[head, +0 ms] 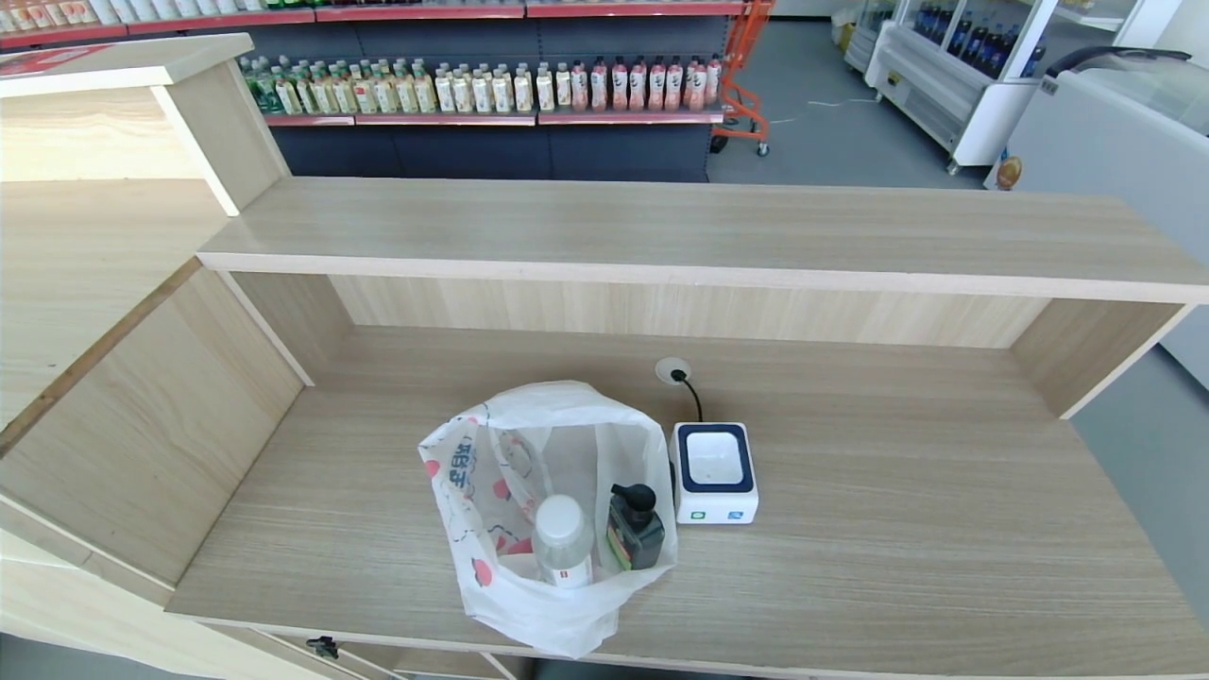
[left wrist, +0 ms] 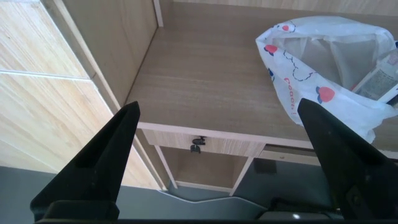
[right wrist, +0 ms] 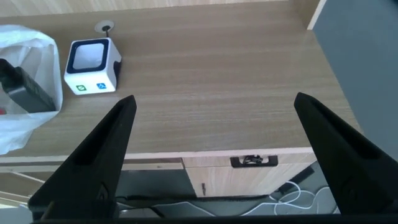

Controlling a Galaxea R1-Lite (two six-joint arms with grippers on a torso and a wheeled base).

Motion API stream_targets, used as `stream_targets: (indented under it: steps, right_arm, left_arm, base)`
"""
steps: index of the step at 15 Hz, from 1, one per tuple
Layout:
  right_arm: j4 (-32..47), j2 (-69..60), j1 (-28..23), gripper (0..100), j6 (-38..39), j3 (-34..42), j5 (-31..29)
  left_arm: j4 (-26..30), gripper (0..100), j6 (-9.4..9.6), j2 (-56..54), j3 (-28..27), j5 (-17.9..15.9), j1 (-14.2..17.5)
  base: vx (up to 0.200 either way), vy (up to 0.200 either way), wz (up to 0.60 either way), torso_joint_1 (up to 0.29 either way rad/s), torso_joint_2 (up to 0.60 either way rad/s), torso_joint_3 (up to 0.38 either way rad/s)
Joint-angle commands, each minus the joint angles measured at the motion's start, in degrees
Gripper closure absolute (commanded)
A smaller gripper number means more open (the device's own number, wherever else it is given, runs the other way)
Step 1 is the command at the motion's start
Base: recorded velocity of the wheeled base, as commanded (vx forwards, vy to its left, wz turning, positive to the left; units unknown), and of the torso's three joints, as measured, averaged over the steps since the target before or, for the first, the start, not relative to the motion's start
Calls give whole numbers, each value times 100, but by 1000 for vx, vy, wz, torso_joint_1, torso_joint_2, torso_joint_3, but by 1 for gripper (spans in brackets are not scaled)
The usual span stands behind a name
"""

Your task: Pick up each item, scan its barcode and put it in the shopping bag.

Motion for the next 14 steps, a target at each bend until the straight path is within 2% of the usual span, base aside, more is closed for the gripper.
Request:
stream_targets:
  steps: [1,2,14]
  right_arm:
    - [114,11,0,0,-111,0,245]
    - [193,11,0,0,-181,0,385]
    - [202,11,0,0,-155,-9,368]
  left_arm:
    - [-1,0,-4,-2,0,4,0]
    - [-1,0,-4,-2,0,4,0]
    - [-1,0,-4,-2,0,4,0]
  base:
    - [0,0,0,0,0,0]
    - [0,0,0,0,0,0]
    - [0,0,0,0,0,0]
